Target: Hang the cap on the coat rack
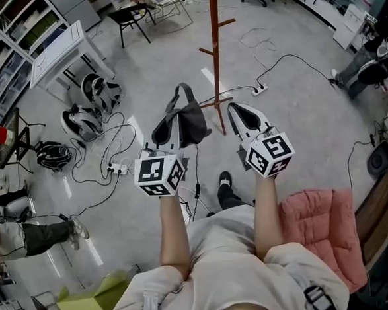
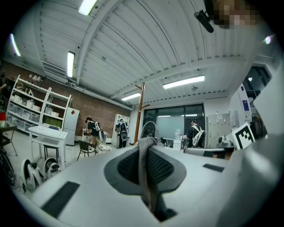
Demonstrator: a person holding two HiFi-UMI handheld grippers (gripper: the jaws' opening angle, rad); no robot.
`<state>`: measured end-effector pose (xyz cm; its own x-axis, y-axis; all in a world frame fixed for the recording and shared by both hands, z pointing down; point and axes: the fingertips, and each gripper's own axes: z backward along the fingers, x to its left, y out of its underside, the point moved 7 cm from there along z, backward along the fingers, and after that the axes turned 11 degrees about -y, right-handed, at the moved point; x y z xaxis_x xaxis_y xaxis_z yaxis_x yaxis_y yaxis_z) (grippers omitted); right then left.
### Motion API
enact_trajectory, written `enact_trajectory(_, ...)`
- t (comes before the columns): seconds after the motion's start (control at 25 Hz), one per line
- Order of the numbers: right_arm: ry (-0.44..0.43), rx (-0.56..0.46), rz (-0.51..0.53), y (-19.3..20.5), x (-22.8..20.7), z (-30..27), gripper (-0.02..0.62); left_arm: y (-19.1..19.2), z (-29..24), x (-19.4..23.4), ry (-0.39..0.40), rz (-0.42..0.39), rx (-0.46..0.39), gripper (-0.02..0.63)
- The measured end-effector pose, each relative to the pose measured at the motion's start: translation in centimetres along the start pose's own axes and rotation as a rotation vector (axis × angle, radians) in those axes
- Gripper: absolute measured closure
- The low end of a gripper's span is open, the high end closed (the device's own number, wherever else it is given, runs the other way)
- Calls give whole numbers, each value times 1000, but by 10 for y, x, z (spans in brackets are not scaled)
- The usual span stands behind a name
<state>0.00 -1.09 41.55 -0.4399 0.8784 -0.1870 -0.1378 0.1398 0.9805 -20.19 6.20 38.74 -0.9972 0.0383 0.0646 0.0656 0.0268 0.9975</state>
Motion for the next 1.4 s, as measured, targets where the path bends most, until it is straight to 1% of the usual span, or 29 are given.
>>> enact_trajectory(0.24,-37,-11,26,-10,-36,-30,591,-3,-49,-1,4,-8,-18,588)
enact_trajectory(0.44,-30,-28,11,-23,-74,-39,591,-9,-86,-10,19,-17,-12,588)
enact_trajectory(0.76,-33,-57,-5,-29,-112,-54,591,-15,-123,-18,62,-47,-10,588)
enact_trajectory(1.0,-27,-65,-18,-34,-144,-60,591,-20,-150,-22,50,-53,-13,588)
enact_trajectory(1.24,-25,-42,-6,-37,-160,-67,591,-22,-165,-21,27,-20,-28,588)
enact_trajectory(1.4,-23,-36,-6,-37,-166,-68,591,-21,-171,-19,19,-6,-22,588)
